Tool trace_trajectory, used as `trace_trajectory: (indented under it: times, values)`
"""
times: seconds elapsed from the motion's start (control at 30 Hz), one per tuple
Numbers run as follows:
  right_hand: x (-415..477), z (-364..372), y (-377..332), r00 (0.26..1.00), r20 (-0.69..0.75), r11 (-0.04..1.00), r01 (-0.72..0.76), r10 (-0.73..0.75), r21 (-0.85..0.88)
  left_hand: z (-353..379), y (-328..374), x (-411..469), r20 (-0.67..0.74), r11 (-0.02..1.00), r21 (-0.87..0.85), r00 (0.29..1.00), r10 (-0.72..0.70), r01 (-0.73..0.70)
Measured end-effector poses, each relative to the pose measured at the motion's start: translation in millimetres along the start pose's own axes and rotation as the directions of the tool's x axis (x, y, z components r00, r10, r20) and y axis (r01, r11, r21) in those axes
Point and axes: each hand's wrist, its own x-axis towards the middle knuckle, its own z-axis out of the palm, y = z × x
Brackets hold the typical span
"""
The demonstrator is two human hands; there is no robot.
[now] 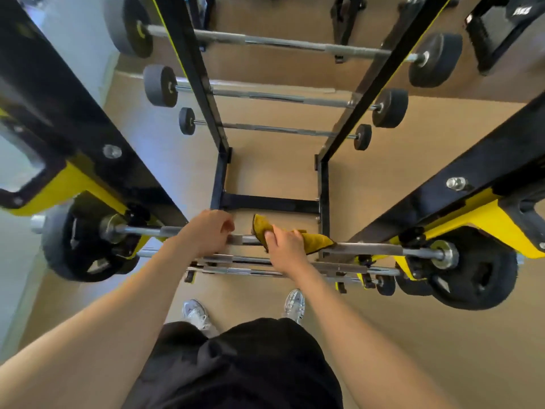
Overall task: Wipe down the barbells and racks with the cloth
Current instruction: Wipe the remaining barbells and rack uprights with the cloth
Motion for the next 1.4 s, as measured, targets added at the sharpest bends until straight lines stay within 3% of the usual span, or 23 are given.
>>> trace_trajectory:
  times: [0.13, 0.33, 0.47, 0.6, 0.67, 0.73, 0.8, 0.87, 0.97, 1.13, 1.3, 1.4]
  values:
    - [6.1, 73.7, -83.4, 0.986, 0.131, 0.992, 0.094, -0.104, 0.086, -22.3, -58.3, -28.4, -0.073, 0.999, 0.031, 0.997, 0.023, -0.021]
    - [0.0, 114.1, -145.0, 0.985, -0.073, 0.955, -0.133, 0.158, 0.265, -55.2, -135.3, -69.6, -0.220, 0.999, -0.012, 0.975, 0.035, -0.039]
    - [3.8, 133.4, -184.6, 0.980, -0.109, 0.944, -0.125, 0.165, 0.306, -63.7, -170.8, -91.2, -0.335, 0.993, 0.083, 0.936, 0.108, -0.085]
    - [8.8, 178.3, -225.2, 0.991, -0.121, 0.972, 0.089, -0.064, 0.217, -71.7, -195.8, -104.5, -0.513, 0.972, 0.183, 0.829, 0.225, -0.150]
    - [13.1, 195.7, -241.5, 0.964, -0.218, 0.979, 0.178, -0.152, 0.102, -75.6, -208.0, -110.8, -0.629, 0.960, 0.231, 0.728, 0.271, -0.157]
    - [18.5, 201.6, -258.7, 0.929, -0.332, 0.985, 0.175, -0.163, 0.006, -76.5, -220.4, -114.4, -0.705, 0.959, 0.261, 0.657, 0.265, -0.107]
    - [26.3, 204.8, -266.4, 0.910, -0.368, 0.980, 0.159, -0.193, -0.121, -76.5, -230.9, -114.2, -0.692, 0.972, 0.233, 0.705, 0.157, 0.013]
    - [29.8, 209.0, -261.9, 0.918, -0.212, 0.904, 0.250, -0.335, -0.347, -74.7, -240.0, -112.8, -0.633, 0.988, 0.105, 0.774, -0.018, 0.109]
    - [27.2, 206.7, -252.3, 0.892, -0.020, 0.741, 0.362, -0.452, -0.566, -79.7, -247.2, -110.6, -0.468, 0.992, -0.086, 0.875, -0.123, 0.094]
    - [27.4, 181.9, -251.0, 0.899, 0.014, 0.695, 0.348, -0.438, -0.629, -87.2, -246.6, -98.5, -0.292, 0.982, -0.103, 0.939, -0.180, 0.156]
    - [20.6, 155.1, -230.5, 0.957, -0.085, 0.766, 0.168, -0.279, -0.621, -86.2, -245.1, -92.6, -0.221, 0.981, 0.005, 0.957, -0.190, 0.195]
    - [26.8, 166.9, -262.9, 0.962, -0.003, 0.781, 0.218, -0.271, -0.585, -87.6, -241.9, -91.3, -0.219, 0.974, 0.023, 0.952, -0.213, 0.223]
